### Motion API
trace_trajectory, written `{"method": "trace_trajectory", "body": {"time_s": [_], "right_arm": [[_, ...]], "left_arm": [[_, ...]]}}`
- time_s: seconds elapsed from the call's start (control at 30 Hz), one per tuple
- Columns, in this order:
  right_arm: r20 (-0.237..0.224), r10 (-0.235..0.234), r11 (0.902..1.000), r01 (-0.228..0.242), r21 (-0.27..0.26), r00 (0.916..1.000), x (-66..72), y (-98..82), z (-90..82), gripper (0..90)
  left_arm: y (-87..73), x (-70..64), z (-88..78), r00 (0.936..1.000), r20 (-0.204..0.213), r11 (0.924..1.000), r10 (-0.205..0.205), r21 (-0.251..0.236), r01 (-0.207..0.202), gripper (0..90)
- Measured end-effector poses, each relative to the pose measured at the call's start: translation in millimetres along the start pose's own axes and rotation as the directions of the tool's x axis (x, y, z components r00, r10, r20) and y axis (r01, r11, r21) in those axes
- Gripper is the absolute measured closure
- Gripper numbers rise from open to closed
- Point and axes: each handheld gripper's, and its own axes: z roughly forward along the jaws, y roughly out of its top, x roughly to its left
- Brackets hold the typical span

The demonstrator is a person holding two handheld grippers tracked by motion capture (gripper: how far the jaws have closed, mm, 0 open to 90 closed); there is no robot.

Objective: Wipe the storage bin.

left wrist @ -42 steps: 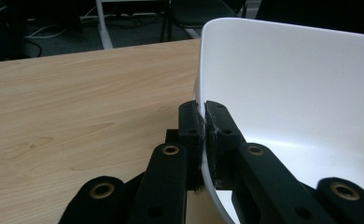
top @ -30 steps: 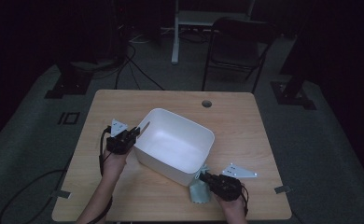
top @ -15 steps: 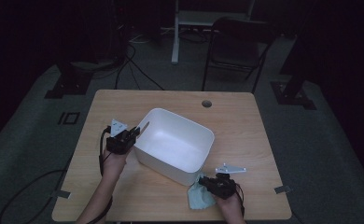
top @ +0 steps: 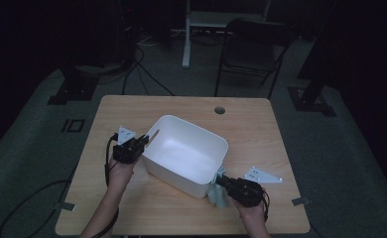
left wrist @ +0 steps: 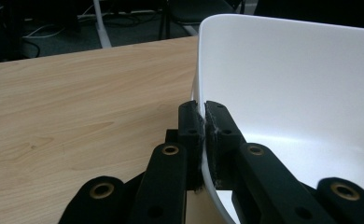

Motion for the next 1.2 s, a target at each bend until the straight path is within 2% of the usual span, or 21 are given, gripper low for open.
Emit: {"method": "trace_trajectory", "body": {"time_s": [0.07, 0.17, 0.23, 0.33, 0.43, 0.5, 0.6, 0.73, 0.8, 0.97, 1.1, 1.13, 1.2], "right_arm": [[-0.006, 0.014, 0.9999, -0.014, -0.005, 0.9999, -1.6, -0.1, 0.5, 84.7], [0.001, 0.003, 1.0, -0.003, 0.008, 1.0, -3.0, 2.8, 0.7, 84.7], [-0.002, 0.015, 0.9997, -0.015, 0.018, 0.9999, -4.3, 3.1, 1.7, 84.8], [0.016, 0.008, 0.9993, -0.008, 0.036, 0.9998, -5.6, -0.6, 4.4, 84.9], [0.017, 0.034, 0.9976, -0.035, 0.06, 0.9993, -9.4, -2.9, 6.4, 84.9], [0.016, 0.036, 0.9971, -0.037, 0.067, 0.9992, -10.0, -1.5, 5.6, 84.9], [0.009, 0.043, 0.9983, -0.043, 0.039, 0.999, -8.9, 2.9, 2.0, 84.8], [0.028, 0.023, 0.9996, -0.024, 0.013, 0.9993, -9.2, 8.8, -0.5, 84.8], [0.024, 0.021, 0.9997, -0.021, 0.014, 0.9995, -10.6, 7.2, 1.4, 84.9], [0.038, 0.023, 0.9988, -0.025, 0.043, 0.999, -13.6, 1.8, 5.5, 84.9], [0.03, 0.053, 0.9965, -0.055, 0.064, 0.9981, -17.3, 1.9, 6.9, 84.9], [0.035, 0.05, 0.9966, -0.052, 0.064, 0.9981, -17.1, 3.3, 6.4, 84.8], [0.039, 0.051, 0.9982, -0.052, 0.029, 0.9979, -18.0, 8.9, 1.7, 84.8]], "left_arm": [[0.0, 0.0, -0.1, 1.0, 0.004, 1.0, 0.003, 0.002, -0.003, 85.4], [0.1, -0.5, -0.1, 0.9998, 0.013, 0.9999, 0.012, 0.003, -0.012, 85.3], [0.1, -0.4, -0.1, 0.9997, 0.017, 0.9998, 0.019, 0.003, -0.019, 85.1], [0.1, -0.2, -0.1, 0.9997, 0.017, 0.9998, 0.019, 0.002, -0.019, 85.0], [0.0, 0.0, -0.3, 0.9997, 0.014, 0.9998, 0.02, 0.002, -0.02, 85.0], [0.0, -0.3, -0.4, 0.9998, 0.01, 0.9998, 0.017, 0.002, -0.017, 85.0], [0.1, 0.1, -0.3, 0.9998, 0.013, 0.9998, 0.018, 0.002, -0.018, 85.1], [0.5, -0.6, -0.1, 0.9994, 0.02, 0.9996, 0.028, 0.007, -0.028, 85.1], [1.2, -1.1, 0.0, 0.9991, 0.021, 0.9992, 0.038, 0.012, -0.038, 85.0], [0.8, -0.4, 0.3, 0.9996, 0.019, 0.9997, 0.022, 0.006, -0.022, 85.1], [0.6, 0.3, 0.4, 0.9997, 0.017, 0.9999, 0.016, 0.004, -0.016, 85.2], [0.7, 0.3, 0.4, 0.9997, 0.017, 0.9998, 0.017, 0.005, -0.017, 85.2], [0.7, -0.7, 0.4, 0.9996, 0.018, 0.9997, 0.024, 0.005, -0.024, 85.2]]}}
